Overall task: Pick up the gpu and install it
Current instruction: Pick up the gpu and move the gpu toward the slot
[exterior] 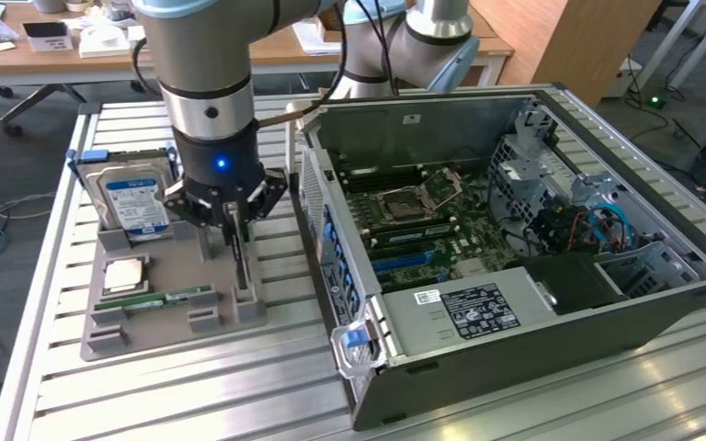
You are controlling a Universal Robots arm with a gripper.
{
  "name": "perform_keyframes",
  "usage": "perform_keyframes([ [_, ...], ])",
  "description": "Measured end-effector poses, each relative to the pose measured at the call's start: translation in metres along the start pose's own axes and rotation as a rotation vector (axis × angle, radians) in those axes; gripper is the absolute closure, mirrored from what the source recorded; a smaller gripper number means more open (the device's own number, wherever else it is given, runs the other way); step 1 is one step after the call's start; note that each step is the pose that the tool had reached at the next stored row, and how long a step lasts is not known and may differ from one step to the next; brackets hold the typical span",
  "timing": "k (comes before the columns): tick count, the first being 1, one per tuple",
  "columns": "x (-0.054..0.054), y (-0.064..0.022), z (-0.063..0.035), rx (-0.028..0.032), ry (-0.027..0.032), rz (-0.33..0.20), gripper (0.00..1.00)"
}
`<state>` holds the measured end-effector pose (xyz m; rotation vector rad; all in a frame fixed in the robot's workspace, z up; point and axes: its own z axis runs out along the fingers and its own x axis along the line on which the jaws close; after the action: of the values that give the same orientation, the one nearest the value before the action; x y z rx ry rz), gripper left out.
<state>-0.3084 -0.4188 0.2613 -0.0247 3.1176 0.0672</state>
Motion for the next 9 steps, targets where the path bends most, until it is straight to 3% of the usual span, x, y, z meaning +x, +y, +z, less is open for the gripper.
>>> perform_keyframes([
  [9,-0.001,0.0012,-0.0289,-0.0001,0.0000,0.000,0.74],
])
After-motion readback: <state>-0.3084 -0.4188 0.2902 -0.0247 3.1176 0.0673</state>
